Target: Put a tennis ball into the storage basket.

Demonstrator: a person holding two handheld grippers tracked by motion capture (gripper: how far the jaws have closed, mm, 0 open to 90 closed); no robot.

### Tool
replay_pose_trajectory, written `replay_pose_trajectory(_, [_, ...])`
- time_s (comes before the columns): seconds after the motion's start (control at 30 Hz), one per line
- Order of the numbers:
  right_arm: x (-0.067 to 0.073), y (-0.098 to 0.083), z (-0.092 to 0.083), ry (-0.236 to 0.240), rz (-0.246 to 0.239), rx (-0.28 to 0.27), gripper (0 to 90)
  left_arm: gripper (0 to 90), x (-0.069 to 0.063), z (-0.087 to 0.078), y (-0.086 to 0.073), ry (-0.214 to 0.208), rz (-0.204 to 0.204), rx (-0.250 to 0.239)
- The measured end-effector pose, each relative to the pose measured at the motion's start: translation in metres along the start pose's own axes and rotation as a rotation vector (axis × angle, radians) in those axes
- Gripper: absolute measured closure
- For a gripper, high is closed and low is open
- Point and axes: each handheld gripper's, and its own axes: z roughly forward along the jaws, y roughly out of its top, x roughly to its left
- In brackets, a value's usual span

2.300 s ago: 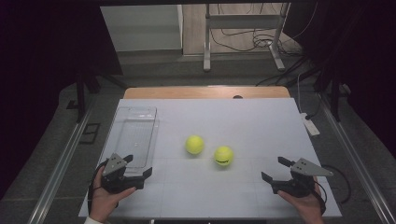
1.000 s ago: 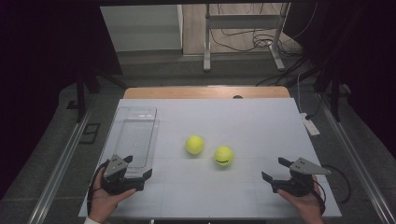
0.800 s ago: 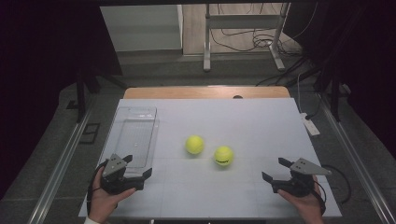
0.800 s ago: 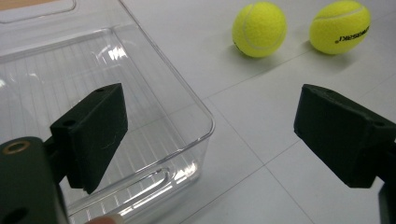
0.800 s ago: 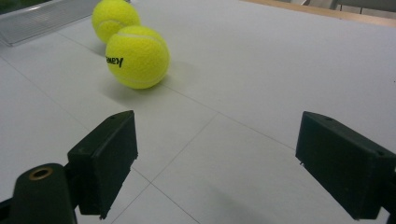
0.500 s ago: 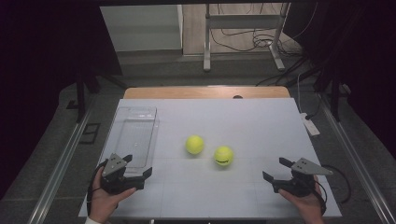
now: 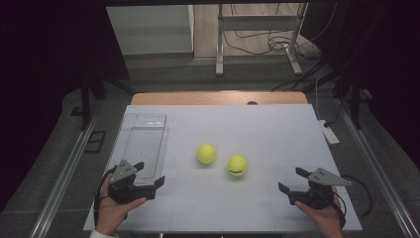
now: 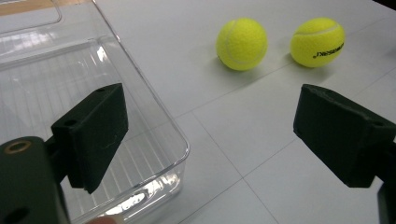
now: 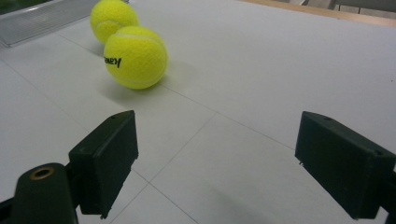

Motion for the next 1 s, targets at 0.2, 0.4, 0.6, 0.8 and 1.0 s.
replay_pose_trajectory(0.2, [-0.001, 0.000, 0.001, 0.000, 0.002, 0.003, 13.8, 11.3, -0.002, 0.003, 0.006, -0.015, 0.010, 0.004])
replay_pose_trajectory(0.4, [-0.004, -0.003, 0.001, -0.002, 0.012, 0.005, 13.7, 11.3, -0.003, 0.005, 0.010, -0.023, 0.014, 0.008])
replay_pose_trajectory(0.6, [-0.007, -0.003, 0.004, 0.005, 0.024, 0.009, 13.7, 11.4, 0.000, 0.007, 0.015, -0.025, 0.013, 0.006])
replay_pose_trajectory(0.8, [-0.005, -0.003, 0.005, 0.012, 0.020, 0.010, 13.7, 11.4, -0.002, 0.012, 0.016, -0.025, 0.030, 0.018])
replay_pose_trajectory(1.0, [-0.004, -0.002, 0.005, 0.008, 0.016, 0.010, 13.7, 11.4, -0.007, 0.014, 0.021, -0.037, 0.045, 0.017])
